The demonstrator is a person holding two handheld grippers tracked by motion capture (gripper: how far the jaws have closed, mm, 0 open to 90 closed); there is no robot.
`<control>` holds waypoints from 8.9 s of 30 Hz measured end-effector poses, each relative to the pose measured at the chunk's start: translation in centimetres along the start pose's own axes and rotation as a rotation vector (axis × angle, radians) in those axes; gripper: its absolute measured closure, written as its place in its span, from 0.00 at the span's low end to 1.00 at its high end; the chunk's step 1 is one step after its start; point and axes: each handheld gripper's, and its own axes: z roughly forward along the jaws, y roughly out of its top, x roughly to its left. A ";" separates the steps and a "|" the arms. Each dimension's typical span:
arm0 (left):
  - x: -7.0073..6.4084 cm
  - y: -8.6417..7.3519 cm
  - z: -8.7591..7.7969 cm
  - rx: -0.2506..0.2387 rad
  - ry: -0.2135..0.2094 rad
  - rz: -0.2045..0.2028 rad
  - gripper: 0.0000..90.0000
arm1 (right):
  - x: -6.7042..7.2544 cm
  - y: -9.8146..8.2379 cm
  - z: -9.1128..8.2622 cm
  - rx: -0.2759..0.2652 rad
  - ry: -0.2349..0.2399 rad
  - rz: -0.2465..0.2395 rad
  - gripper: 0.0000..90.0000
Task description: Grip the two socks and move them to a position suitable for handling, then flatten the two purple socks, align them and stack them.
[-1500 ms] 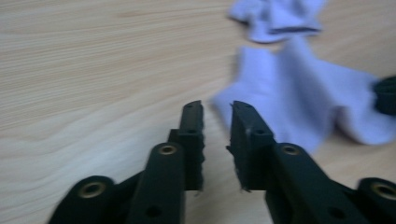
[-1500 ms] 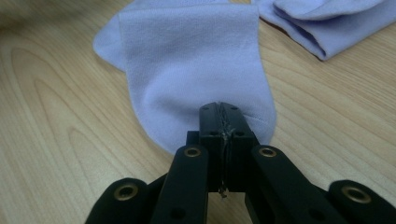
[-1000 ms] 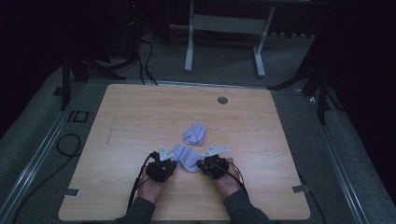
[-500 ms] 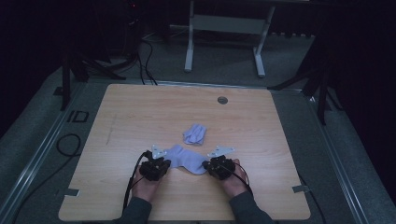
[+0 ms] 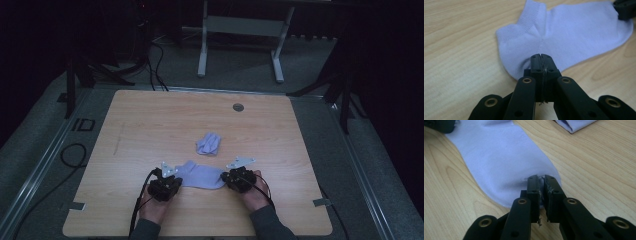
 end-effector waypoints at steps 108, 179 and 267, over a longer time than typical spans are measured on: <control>-0.7 7.7 6.9 -0.027 0.044 0.093 0.91 | -2.6 7.8 5.5 0.109 -0.063 0.030 0.82; 2.7 7.1 2.1 -0.107 0.044 -0.006 0.78 | -8.9 2.6 0.1 0.169 -0.139 0.125 0.91; 3.9 0.8 -2.1 -0.104 0.095 -0.023 0.74 | -6.0 6.6 -1.1 -0.049 0.030 -0.001 0.94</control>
